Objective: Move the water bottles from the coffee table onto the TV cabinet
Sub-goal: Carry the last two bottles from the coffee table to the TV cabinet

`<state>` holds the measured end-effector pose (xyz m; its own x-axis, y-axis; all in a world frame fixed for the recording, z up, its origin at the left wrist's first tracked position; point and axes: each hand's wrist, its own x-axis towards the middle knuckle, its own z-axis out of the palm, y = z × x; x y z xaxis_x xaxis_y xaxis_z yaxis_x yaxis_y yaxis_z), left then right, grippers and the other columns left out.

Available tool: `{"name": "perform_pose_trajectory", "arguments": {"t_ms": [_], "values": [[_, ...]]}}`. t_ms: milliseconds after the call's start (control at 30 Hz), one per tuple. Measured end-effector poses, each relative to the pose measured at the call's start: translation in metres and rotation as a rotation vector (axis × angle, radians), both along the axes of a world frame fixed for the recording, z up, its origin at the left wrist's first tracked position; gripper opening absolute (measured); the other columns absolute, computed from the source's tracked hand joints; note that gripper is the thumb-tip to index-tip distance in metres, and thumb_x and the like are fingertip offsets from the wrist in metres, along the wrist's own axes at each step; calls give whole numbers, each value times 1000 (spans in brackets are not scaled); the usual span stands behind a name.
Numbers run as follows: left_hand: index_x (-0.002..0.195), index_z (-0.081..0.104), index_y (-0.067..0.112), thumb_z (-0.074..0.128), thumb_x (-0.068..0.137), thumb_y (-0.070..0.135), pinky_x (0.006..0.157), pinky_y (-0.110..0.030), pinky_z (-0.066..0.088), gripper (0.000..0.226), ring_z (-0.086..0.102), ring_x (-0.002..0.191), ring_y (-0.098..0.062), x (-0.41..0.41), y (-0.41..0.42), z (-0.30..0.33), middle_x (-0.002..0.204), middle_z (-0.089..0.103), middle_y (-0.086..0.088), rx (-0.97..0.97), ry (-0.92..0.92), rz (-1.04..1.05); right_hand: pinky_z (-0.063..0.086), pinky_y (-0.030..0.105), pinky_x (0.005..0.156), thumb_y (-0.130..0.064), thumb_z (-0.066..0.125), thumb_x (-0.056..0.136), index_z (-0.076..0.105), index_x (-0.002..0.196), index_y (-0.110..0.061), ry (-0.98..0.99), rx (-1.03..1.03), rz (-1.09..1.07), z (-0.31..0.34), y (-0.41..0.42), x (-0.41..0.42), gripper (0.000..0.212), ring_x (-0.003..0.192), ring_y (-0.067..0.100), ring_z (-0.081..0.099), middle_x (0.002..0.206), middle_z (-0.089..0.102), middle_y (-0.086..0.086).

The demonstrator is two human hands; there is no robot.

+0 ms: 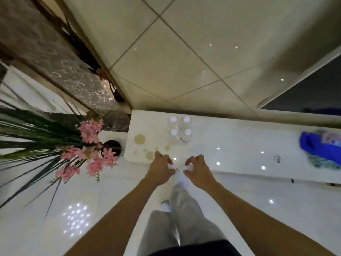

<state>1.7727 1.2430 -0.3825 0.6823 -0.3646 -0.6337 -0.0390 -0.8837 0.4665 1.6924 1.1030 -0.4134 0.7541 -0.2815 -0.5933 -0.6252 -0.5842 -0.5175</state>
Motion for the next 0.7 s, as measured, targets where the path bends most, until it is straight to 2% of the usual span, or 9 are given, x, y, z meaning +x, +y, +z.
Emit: {"name": "perform_pose_trajectory", "arguments": {"t_ms": [200,300,367,500,600,700], "values": [[110,58,12,67,80,19,87,-23,44,32,57,103,-25,39,-19,-62,123,42,-10,46,34,24,54,28,86,-29,67,84,54,106,-17,50,41,-173,-52,-6,39,28,93,26,65,121,47,8],[114,57,10,65,82,17,87,-21,43,34,56,107,-25,51,-23,-83,124,43,-11,36,49,-11,50,21,83,-34,67,84,56,108,-16,53,23,-245,-71,-3,52,32,95,23,65,121,49,7],[117,56,9,64,83,17,83,-18,40,35,54,108,-23,57,-25,-95,125,44,-11,29,61,-40,47,17,80,-32,66,86,56,109,-17,59,8,-287,-80,0,58,29,93,21,65,123,49,6],[117,54,7,63,86,18,90,-24,46,34,59,102,-25,65,-32,-110,126,40,-12,31,48,-59,49,19,82,-31,64,87,57,109,-17,19,-35,-348,-92,2,73,27,92,20,65,122,50,6],[120,51,2,59,89,20,91,-29,50,37,53,110,-28,67,-39,-111,122,43,-15,22,7,-98,45,18,76,-26,63,87,56,110,-17,8,-50,-378,-94,2,82,26,84,20,63,120,49,7],[123,50,2,58,90,23,93,-30,51,39,53,111,-27,69,-41,-111,123,42,-15,20,-4,-94,44,17,76,-25,64,87,56,110,-16,0,-72,-401,-95,1,83,26,77,13,55,119,49,7]]}}
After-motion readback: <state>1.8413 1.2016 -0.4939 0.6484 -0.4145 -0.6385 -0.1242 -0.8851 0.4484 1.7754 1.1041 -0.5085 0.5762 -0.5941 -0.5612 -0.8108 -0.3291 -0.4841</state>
